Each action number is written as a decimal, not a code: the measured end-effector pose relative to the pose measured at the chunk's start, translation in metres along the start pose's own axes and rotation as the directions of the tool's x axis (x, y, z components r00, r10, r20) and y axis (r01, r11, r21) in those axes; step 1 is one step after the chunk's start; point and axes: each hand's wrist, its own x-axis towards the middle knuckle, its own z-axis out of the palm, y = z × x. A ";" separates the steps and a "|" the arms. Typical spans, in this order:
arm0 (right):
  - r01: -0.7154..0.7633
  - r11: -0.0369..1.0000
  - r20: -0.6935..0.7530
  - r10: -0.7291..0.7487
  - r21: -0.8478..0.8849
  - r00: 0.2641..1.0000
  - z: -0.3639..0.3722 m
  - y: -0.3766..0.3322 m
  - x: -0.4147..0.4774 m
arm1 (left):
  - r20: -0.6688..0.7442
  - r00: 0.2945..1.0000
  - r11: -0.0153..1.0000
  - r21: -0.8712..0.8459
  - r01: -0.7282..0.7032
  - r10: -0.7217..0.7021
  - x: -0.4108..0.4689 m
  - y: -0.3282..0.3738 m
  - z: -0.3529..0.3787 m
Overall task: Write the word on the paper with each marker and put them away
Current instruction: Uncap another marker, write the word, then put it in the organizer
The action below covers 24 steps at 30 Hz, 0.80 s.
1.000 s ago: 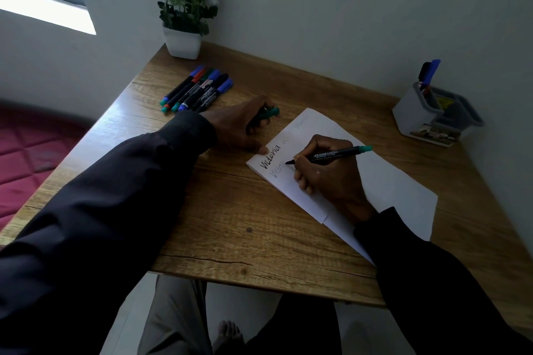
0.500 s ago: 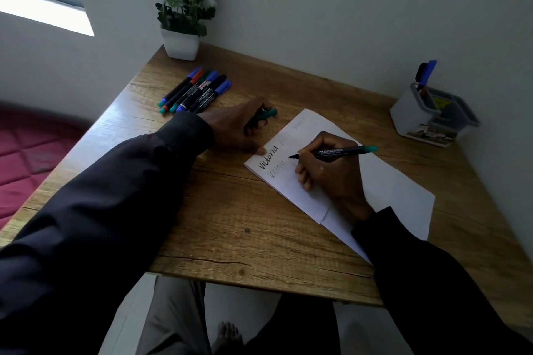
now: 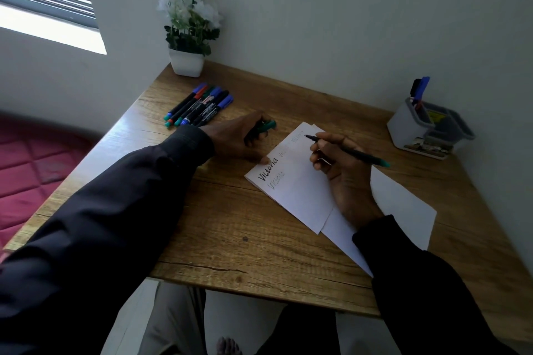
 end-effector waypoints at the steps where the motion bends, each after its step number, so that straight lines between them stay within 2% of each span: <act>1: -0.010 0.999 -0.006 0.010 0.030 1.000 -0.001 -0.001 0.001 | -0.012 1.000 1.000 0.006 -0.007 0.008 0.000 0.000 0.000; 5: -0.052 0.992 0.013 0.051 0.113 0.999 -0.004 -0.007 0.002 | -0.079 0.996 0.997 -0.067 -0.046 0.040 -0.004 0.002 -0.001; 11: -0.096 0.979 -0.024 0.102 0.181 0.994 0.000 -0.010 0.000 | -0.133 0.983 0.989 -0.060 -0.136 0.127 -0.010 0.006 0.006; 16: -0.253 0.925 0.041 0.252 0.285 0.967 0.004 -0.012 -0.005 | -0.100 0.983 0.988 0.044 -0.148 0.152 -0.007 0.006 0.010; 20: -0.293 0.904 0.052 0.291 0.312 0.955 0.005 -0.012 -0.007 | -0.052 0.986 0.983 0.104 -0.153 0.159 -0.004 0.004 0.010; 24: -0.330 0.880 0.079 0.323 0.342 0.943 0.007 -0.013 -0.010 | -0.065 0.980 0.975 0.131 -0.177 0.187 -0.002 0.001 0.009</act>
